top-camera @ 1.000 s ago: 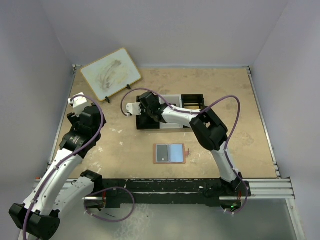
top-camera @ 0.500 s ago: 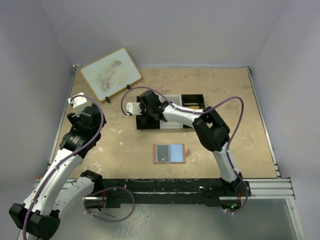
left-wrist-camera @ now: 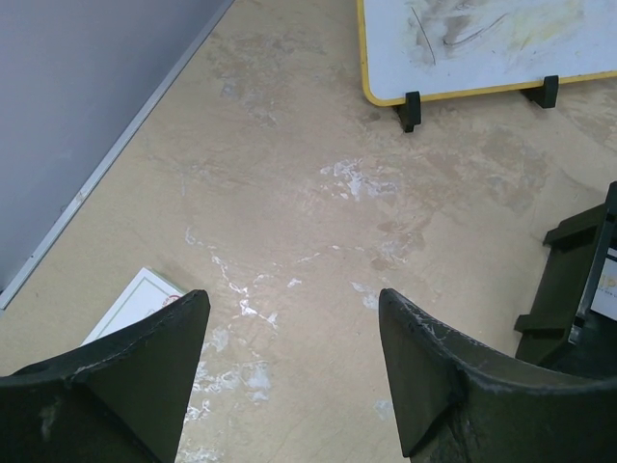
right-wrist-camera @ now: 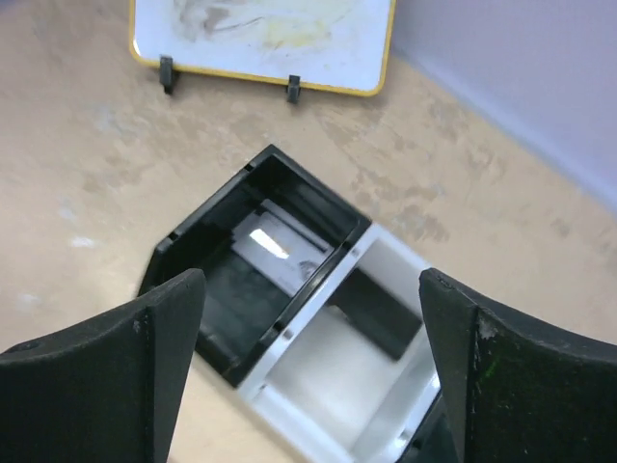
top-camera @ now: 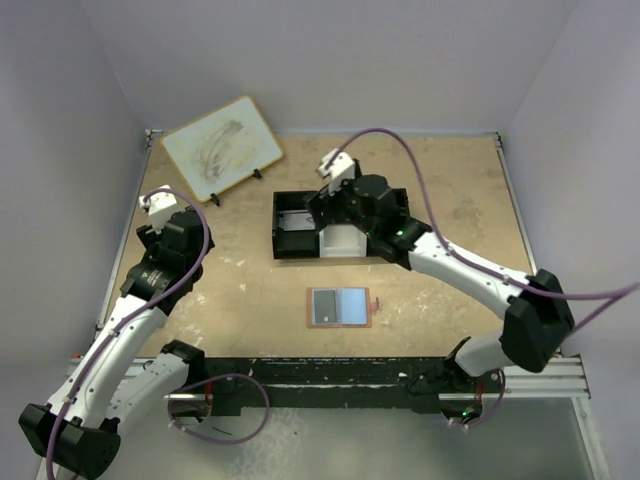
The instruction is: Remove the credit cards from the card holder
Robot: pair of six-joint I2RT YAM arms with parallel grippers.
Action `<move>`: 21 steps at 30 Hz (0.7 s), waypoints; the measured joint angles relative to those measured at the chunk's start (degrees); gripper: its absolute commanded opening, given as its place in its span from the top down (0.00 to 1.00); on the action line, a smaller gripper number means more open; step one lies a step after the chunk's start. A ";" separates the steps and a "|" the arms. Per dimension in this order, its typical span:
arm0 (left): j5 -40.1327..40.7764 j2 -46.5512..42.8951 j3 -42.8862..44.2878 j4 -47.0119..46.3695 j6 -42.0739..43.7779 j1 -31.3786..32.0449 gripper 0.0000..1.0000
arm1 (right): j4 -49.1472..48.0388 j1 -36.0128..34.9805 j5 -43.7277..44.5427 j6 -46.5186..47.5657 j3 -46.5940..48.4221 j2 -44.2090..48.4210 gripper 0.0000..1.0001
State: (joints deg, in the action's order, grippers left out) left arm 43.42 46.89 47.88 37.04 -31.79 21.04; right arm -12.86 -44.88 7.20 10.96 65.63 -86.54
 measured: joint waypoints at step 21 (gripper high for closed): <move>-1.90 1.60 0.00 0.00 0.15 0.02 0.32 | 19.93 -16.87 12.61 -58.75 -19.67 5.77 0.21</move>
State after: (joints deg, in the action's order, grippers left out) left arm 41.52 48.49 47.88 37.04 -31.64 21.06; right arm 7.07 -61.76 19.81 -47.79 45.95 -80.77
